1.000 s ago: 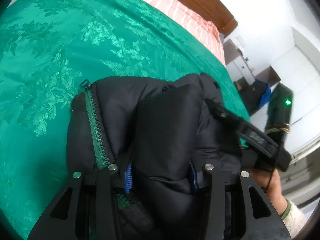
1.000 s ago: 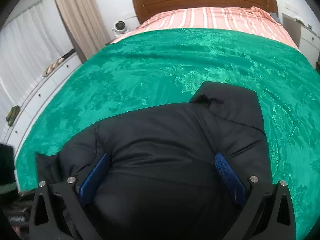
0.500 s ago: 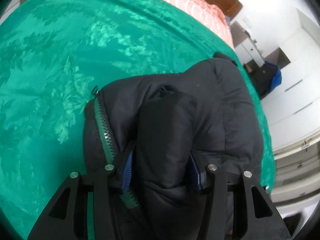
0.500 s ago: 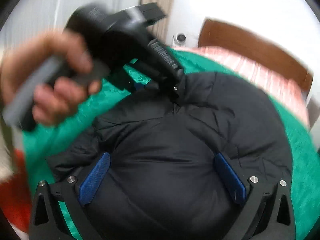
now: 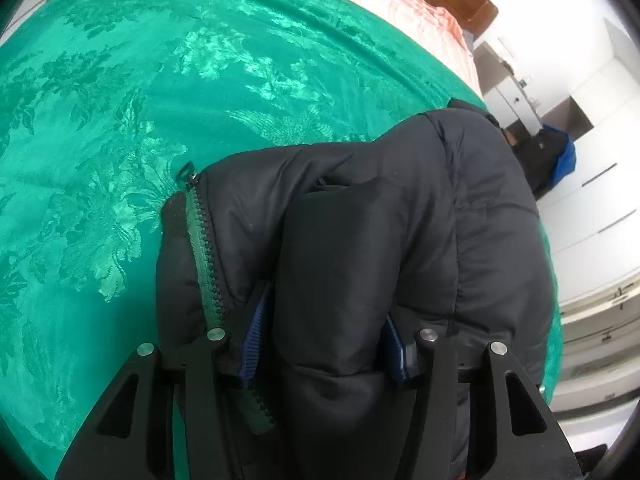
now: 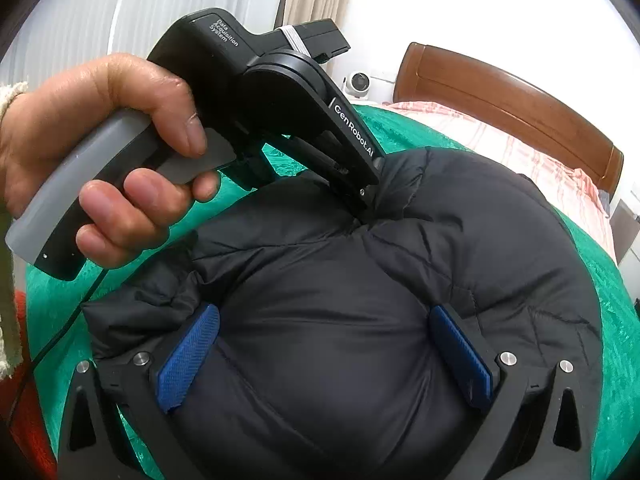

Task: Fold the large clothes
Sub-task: 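Grasp the green zipper edge with the left gripper and lift it, then fold the held half over the bundle and open the left gripper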

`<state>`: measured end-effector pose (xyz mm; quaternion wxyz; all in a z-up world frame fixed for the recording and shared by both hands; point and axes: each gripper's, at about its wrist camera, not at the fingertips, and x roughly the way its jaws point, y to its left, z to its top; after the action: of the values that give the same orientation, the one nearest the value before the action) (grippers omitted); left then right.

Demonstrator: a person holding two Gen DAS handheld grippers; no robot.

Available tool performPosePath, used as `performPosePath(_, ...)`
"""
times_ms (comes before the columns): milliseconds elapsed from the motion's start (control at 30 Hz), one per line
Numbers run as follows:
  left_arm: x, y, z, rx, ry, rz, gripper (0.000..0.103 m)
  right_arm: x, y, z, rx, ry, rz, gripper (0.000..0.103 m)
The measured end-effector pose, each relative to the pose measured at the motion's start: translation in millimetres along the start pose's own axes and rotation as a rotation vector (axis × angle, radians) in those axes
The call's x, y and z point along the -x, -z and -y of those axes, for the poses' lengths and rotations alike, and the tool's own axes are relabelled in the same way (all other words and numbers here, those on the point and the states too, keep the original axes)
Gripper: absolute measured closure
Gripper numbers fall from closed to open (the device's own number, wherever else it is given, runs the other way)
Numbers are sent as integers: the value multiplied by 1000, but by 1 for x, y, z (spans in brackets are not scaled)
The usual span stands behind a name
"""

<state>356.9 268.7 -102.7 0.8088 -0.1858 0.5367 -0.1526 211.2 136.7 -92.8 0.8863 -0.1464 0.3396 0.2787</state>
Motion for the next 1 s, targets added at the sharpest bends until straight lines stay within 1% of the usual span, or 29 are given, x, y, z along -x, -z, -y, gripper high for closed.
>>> performPosePath(233, -3, 2, -6, 13, 15, 10, 48, 0, -3, 4, -8, -5, -2, 0)
performPosePath(300, -5, 3, -8, 32, 20, 14, 48, -1, -5, 7, -8, -6, -7, 0)
performPosePath(367, -4, 4, -6, 37, 2, 20, 48, -1, -7, 7, -4, -6, -17, 0)
performPosePath(467, 9, 8, 6, 23, -37, 39, 46, 8, -12, 12, -12, -39, -30, 0)
performPosePath(533, 37, 13, 10, 51, -28, 54, 43, 31, -16, 23, -32, -84, -60, 2)
performPosePath(567, 53, 17, 9, 60, -11, 76, 31, 52, -16, 34, -85, -110, -57, 2)
performPosePath(600, 77, 25, 7, 52, 9, 122, 15, 75, -14, 48, -145, -135, -28, 2)
performPosePath(633, 92, 31, 5, 40, 15, 152, 9, 98, -10, 62, -202, -160, 9, 1)
performPosePath(667, 110, 40, 1, 24, 17, 187, 6, 119, -4, 76, -254, -182, 46, 1)
performPosePath(700, 123, 50, -5, 14, 25, 198, 6, 147, 7, 98, -312, -188, 84, 1)
performPosePath(733, 131, 60, -12, 16, 59, 186, 5, 160, 17, 113, -342, -173, 96, 1)
performPosePath(767, 134, 69, -20, 32, 113, 162, 5, 168, 27, 126, -366, -153, 94, 1)
performPosePath(833, 128, 85, -34, 88, 223, 103, 5, 170, 56, 165, -449, -95, 36, 1)
performPosePath(867, 120, 90, -36, 113, 258, 75, 5, 167, 65, 177, -487, -85, 6, 1)
performPosePath(900, 112, 94, -36, 124, 276, 53, 5, 161, 81, 199, -581, -87, -39, 1)
performPosePath(933, 104, 95, -34, 125, 288, 38, 5, 158, 89, 211, -647, -116, -49, 1)
performPosePath(1000, 86, 95, -27, 118, 329, 17, 5, 150, 103, 234, -788, -240, -41, 1)
